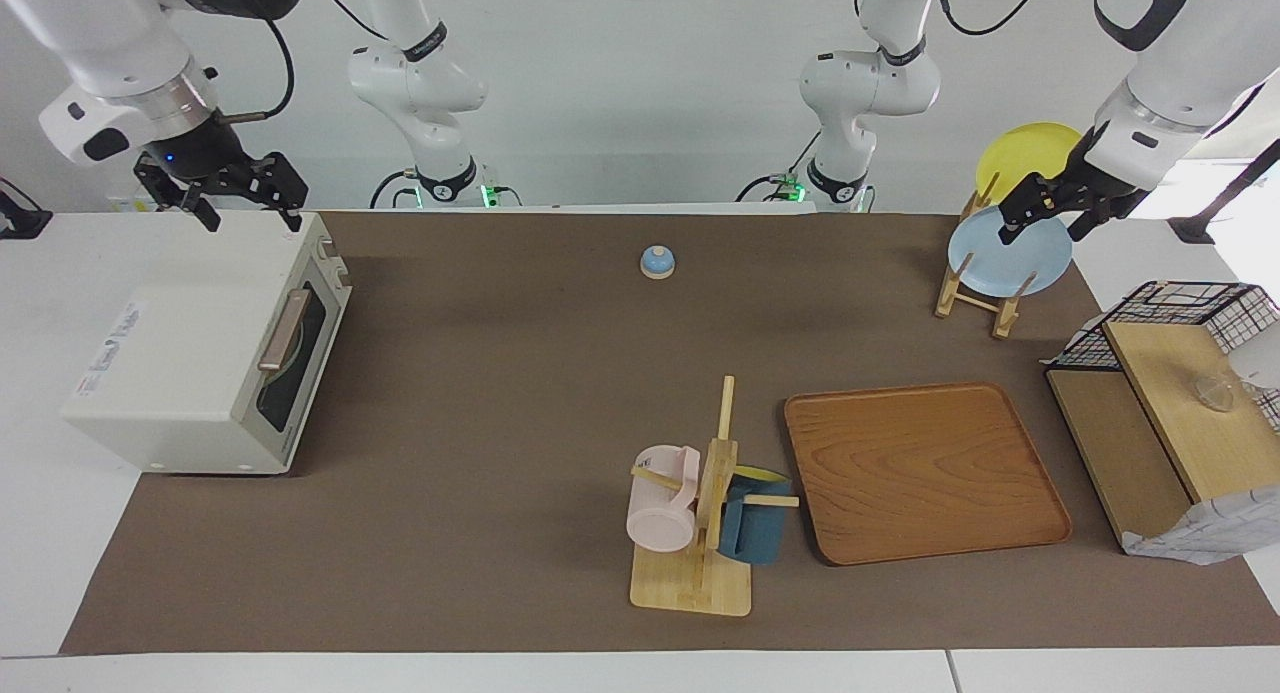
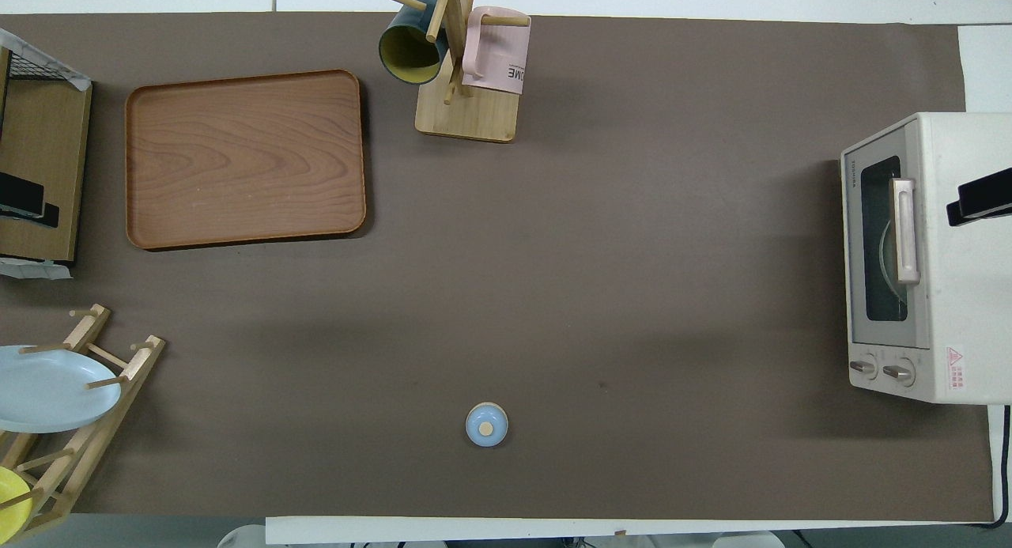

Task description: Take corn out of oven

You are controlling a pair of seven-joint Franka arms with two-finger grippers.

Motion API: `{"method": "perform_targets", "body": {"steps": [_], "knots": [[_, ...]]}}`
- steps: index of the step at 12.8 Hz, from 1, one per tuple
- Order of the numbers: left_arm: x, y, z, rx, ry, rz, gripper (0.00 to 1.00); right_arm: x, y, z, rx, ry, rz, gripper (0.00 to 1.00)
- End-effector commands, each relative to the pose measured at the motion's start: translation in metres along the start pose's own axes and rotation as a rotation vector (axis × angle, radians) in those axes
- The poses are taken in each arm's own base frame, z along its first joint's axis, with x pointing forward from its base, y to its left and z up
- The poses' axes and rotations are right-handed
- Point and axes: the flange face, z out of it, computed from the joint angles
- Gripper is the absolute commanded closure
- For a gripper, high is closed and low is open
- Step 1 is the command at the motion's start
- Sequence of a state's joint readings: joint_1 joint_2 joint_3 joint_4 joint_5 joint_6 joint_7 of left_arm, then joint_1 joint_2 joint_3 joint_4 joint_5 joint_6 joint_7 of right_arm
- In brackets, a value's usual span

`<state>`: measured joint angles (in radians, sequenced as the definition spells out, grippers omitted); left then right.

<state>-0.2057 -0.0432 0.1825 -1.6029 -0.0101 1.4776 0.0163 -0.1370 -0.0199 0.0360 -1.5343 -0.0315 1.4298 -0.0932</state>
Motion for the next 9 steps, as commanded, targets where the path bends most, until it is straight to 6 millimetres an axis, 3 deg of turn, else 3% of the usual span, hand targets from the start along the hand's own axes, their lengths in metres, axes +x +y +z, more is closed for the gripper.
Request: {"method": "perform_targets", "body": {"steps": [1,6,7,9], "knots": [[-0.004,-0.002,-0.003,0.022,-0.009,0.000,0.00,-0.003,0.002,0.000,0.014,0.007,0.005,0.00],[-0.004,-0.002,-0.003,0.022,-0.009,-0.002,0.00,-0.009,-0.003,0.007,0.006,-0.005,-0.024,0.01],[-0.004,-0.002,-0.002,0.022,-0.010,-0.002,0.00,-0.008,-0.004,0.010,0.006,0.002,-0.057,0.26],[-0.004,-0.002,-0.002,0.022,-0.010,-0.002,0.00,-0.004,-0.008,0.023,-0.005,0.055,-0.145,1.00]]}}
